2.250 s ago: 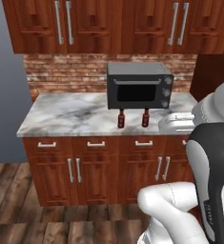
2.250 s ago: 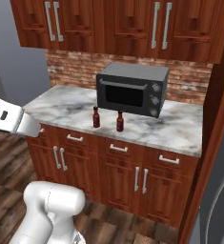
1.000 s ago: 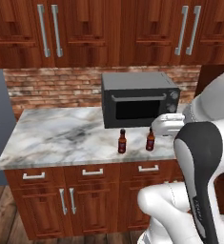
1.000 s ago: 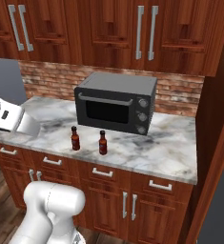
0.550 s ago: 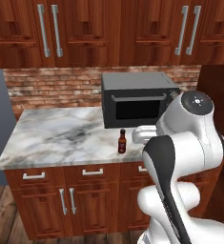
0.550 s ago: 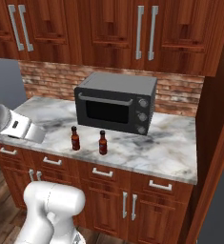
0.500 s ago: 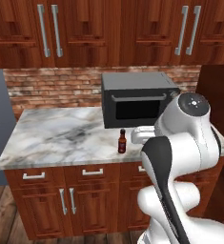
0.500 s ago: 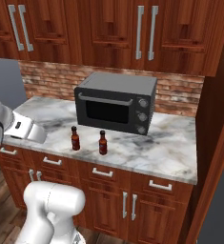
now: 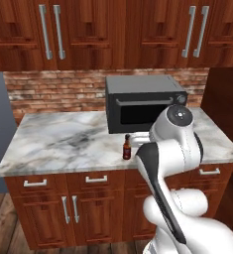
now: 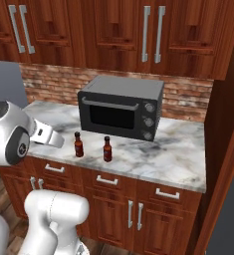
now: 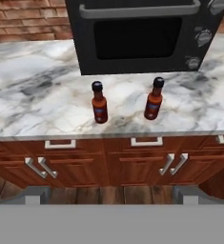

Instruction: Place the condiment bottle and condiment bottle from the counter to the top shelf of the fridge. If the existing items in the fridge are on the top shelf, move them to other shelves.

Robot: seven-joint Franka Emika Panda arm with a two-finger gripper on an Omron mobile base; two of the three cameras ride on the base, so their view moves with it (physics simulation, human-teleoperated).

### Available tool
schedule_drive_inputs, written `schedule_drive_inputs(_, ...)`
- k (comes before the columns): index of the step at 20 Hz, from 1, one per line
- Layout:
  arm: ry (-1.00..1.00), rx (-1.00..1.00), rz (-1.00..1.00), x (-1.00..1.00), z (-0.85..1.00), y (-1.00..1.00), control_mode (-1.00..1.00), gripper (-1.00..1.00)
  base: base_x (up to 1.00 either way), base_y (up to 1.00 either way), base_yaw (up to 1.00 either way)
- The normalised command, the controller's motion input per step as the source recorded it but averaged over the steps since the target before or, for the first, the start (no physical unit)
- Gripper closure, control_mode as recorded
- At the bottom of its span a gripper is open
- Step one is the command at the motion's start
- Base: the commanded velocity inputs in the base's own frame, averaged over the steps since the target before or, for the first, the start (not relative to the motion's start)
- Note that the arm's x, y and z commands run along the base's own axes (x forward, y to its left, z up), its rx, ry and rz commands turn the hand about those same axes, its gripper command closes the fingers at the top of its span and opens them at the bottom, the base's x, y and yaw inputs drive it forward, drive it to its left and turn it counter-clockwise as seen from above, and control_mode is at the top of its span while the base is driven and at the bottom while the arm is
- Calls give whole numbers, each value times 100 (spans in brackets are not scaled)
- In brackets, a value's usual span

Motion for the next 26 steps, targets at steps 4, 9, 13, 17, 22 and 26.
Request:
schedule_drive_inputs(4, 7, 0, 0, 49, -29, 0, -100, -100, 0, 0, 0)
schedule_drive_inputs(9, 17, -3, 0, 43, -42, 0, -100, -100, 0, 0, 0)
schedule_drive_inputs(13, 11, -1, 0, 44, -31, 0, -100, -100, 0, 0, 0)
schedule_drive_inputs(17, 2, 0, 0, 49, -26, 0, -100, -100, 0, 0, 0)
schedule_drive_inputs(22, 0, 0, 0, 46, -25, 0, -100, -100, 0, 0, 0)
schedule_drive_inputs(26, 0, 0, 0, 44, -32, 0, -100, -100, 0, 0, 0)
